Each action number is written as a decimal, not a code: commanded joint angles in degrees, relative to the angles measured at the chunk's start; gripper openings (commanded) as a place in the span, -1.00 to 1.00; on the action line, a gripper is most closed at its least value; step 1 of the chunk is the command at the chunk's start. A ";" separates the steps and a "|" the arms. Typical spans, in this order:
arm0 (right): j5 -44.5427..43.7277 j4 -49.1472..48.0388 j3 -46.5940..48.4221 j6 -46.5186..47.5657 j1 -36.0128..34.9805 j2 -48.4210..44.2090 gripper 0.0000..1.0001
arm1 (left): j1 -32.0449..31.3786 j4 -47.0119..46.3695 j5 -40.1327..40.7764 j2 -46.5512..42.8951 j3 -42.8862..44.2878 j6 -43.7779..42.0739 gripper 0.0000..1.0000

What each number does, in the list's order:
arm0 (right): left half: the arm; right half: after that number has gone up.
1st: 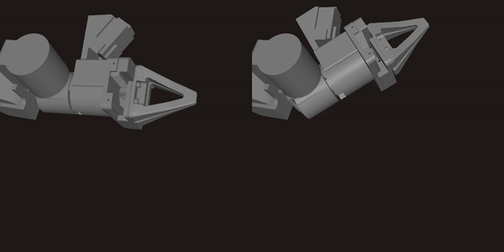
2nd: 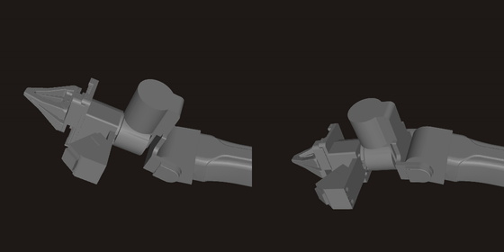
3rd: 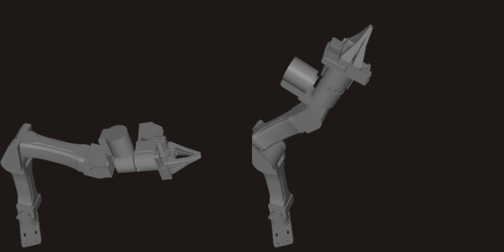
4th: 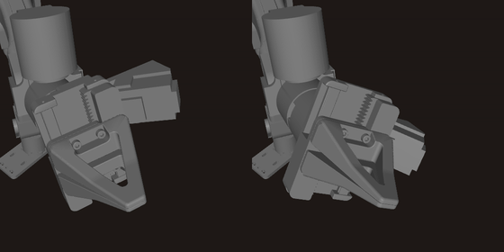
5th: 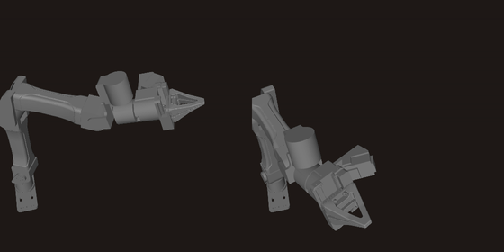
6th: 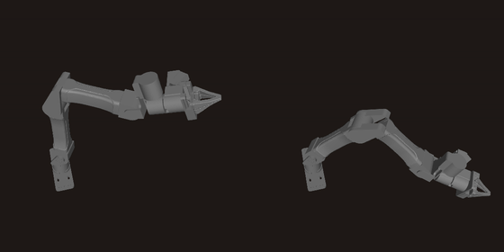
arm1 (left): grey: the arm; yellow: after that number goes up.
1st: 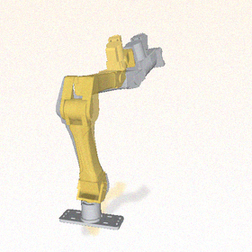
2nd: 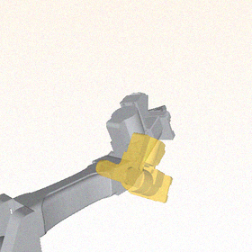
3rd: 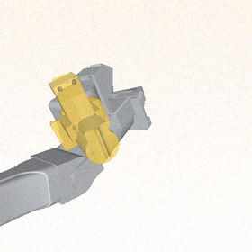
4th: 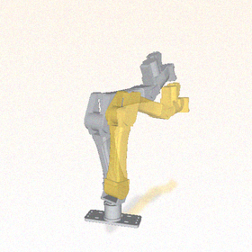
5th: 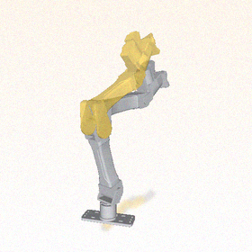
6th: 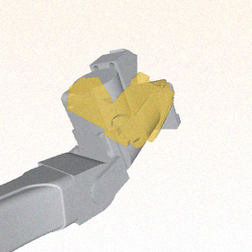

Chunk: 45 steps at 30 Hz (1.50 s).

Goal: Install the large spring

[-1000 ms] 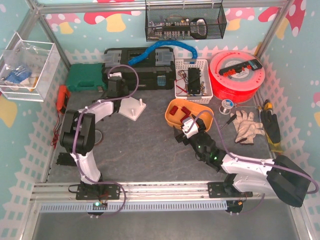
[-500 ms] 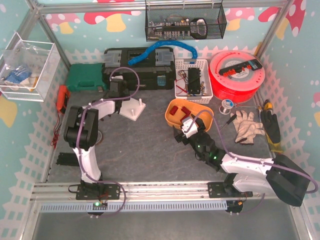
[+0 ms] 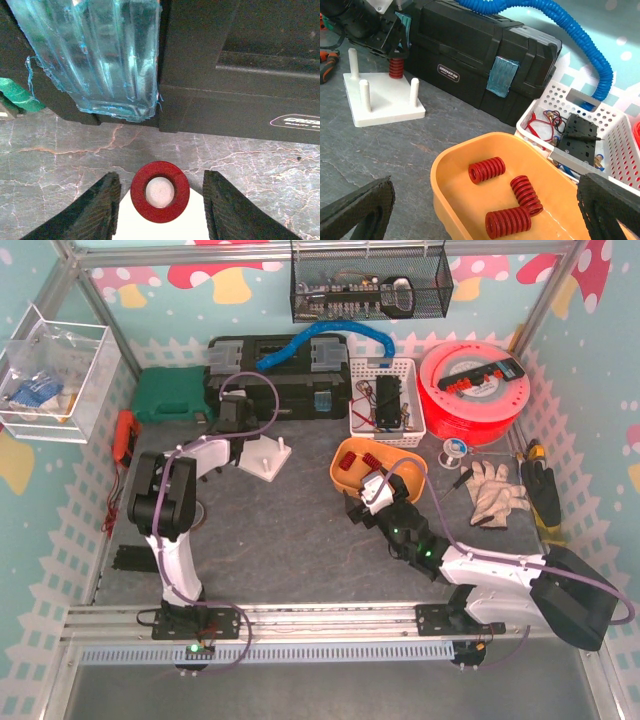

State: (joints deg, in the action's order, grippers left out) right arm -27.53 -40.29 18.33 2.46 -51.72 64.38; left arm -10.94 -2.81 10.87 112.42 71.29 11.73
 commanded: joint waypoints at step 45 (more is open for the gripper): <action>24.36 45.09 41.75 -8.91 28.87 35.62 -0.09 | -22.59 -27.79 -12.38 -45.24 -47.95 7.96 0.99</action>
State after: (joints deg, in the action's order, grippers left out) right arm -4.78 2.31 57.89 -9.41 -23.31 98.04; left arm -33.41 -25.71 -3.07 68.58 23.24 22.22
